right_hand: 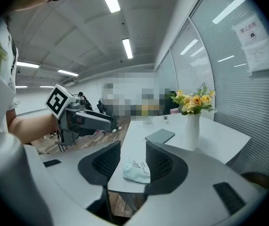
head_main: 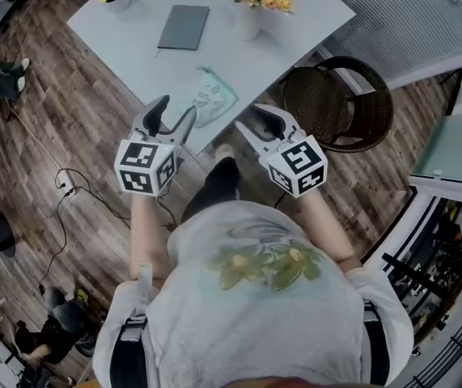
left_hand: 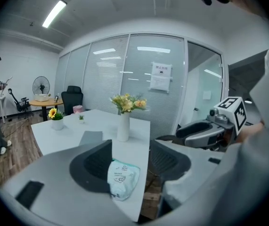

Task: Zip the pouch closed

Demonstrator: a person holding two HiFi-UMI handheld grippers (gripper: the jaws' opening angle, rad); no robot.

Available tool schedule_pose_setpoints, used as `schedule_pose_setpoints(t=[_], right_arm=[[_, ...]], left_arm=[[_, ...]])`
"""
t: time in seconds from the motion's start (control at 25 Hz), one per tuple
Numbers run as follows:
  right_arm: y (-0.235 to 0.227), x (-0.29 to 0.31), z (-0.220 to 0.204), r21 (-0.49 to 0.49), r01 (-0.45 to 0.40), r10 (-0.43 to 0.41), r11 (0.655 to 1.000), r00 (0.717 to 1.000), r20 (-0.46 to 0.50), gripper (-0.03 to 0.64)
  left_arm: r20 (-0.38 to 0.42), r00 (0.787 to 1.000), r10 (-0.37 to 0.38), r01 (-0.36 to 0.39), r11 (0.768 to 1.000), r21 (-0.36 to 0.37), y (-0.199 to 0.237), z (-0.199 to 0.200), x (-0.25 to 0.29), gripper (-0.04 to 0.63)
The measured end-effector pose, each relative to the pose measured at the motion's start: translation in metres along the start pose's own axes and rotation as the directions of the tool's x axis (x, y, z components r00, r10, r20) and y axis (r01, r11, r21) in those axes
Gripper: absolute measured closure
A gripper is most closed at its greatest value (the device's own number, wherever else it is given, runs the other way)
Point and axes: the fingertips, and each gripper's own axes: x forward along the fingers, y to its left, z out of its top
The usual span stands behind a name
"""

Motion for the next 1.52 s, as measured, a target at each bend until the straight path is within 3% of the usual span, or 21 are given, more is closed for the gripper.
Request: schedule_pose_setpoints(t=[0.52, 0.96, 1.52], right_arm=[[-0.053, 0.063, 0.005, -0.066, -0.096, 0.09, 0.993, 0.993, -0.078, 0.456], [-0.089, 0.104, 0.004, -0.094, -0.086, 0.074, 0.992, 0.99, -0.122, 0.456], [-0.118, 0.159, -0.022, -0.111, -0.132, 0.106, 0.985, 0.971, -0.214, 0.456]], left_arm=[[-0.117, 0.993, -0.022, 0.021, 1.0, -0.011, 0.044, -0.001, 0.07, 0.359], [-0.204, 0.977, -0.066, 0.072, 0.997, 0.025, 0.086, -0.011, 0.129, 0.36], [-0.369, 0.914, -0.168, 0.204, 0.977, 0.062, 0.108, -0.056, 0.195, 0.36]])
